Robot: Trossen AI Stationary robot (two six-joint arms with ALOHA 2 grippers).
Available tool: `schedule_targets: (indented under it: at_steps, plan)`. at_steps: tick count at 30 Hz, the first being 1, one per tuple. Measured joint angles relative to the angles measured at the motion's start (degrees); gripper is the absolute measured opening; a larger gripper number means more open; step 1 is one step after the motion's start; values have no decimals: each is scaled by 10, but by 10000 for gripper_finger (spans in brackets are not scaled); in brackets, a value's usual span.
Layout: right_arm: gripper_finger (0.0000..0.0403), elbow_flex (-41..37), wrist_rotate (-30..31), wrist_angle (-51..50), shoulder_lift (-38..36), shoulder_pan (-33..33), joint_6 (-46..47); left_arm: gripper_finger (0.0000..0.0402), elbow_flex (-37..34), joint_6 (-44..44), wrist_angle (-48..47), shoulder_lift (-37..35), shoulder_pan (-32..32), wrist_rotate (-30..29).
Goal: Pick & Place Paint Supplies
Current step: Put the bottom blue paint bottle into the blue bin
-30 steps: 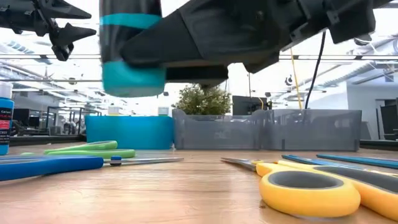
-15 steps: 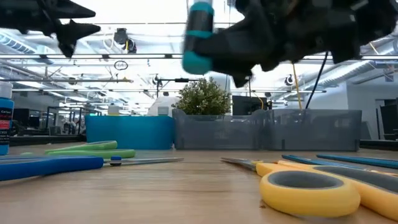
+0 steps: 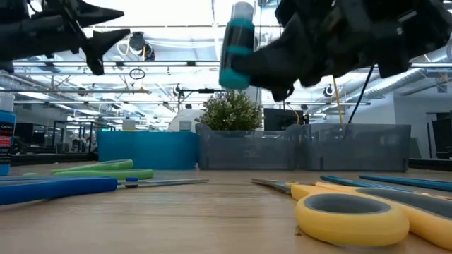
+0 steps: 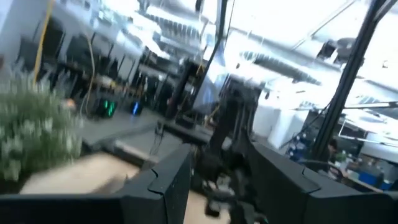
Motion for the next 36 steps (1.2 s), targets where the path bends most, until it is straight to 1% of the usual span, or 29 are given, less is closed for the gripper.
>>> schedule_targets:
  at_steps: [3,8,11,15,18,20,23,26,28,31,33,36]
  plan:
    - [98,0,0,-1,-2,-8,-1,170,0,-8,11,23,0,3]
    - [98,0,-2,-4,-1,-15,-1,170,0,-30,71,65,-1,-6]
    - [98,0,-2,-3,-1,-14,-1,171,9,-42,78,99,-16,3]
    - [98,6,-3,-9,-1,-14,3,171,64,-29,77,170,-55,29]
    - [98,25,-2,-22,11,-14,3,183,137,12,58,239,-95,36]
    - [98,39,-3,-41,22,-14,3,202,200,43,-12,290,-121,32]
    - [98,61,-3,-59,46,-14,3,242,309,68,-190,369,-148,21]
    - [98,70,-3,-67,64,-15,4,276,424,76,-362,438,-159,-30]
    - [98,70,-3,-68,69,-16,7,293,494,76,-452,478,-161,-65]
    - [98,70,-3,-72,70,-16,14,311,564,72,-543,531,-161,-83]
    - [98,70,-3,-73,70,-16,14,319,592,64,-554,562,-163,-71]
    - [98,70,-3,-75,70,-16,11,325,613,73,-568,598,-164,-50]
